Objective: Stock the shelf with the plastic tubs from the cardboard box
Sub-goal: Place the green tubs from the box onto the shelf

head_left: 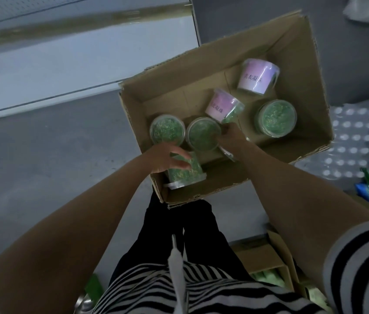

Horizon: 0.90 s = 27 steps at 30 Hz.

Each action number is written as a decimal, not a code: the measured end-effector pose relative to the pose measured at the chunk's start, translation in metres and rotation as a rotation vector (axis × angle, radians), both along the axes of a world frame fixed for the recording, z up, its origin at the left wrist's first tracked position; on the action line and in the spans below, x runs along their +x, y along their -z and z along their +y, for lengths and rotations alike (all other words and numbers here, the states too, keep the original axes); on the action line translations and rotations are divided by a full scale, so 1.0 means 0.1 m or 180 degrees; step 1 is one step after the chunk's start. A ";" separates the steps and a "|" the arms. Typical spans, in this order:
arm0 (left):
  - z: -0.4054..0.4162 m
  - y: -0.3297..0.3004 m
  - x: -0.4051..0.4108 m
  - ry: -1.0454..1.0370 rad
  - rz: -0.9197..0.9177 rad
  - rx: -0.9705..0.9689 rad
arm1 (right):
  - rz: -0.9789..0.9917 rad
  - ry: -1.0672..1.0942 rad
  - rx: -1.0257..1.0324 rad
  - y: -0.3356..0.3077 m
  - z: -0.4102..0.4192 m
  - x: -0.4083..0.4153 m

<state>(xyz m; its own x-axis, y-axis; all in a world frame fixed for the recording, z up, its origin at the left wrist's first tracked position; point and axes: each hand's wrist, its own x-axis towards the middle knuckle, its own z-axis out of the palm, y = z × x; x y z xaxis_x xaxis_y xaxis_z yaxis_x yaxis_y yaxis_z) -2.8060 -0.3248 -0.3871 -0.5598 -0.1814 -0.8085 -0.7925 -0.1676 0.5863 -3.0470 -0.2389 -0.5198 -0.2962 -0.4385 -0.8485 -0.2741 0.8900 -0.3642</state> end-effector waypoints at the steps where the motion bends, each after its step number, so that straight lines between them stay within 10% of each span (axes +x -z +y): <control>1: 0.01 0.00 -0.01 -0.0022 0.0019 0.0002 | 0.0058 -0.0026 -0.0005 -0.13 -0.03 0.02; 27: 0.43 0.17 0.03 0.0092 -0.0676 -0.0985 | 0.0222 0.0421 -0.0448 -0.81 0.02 0.27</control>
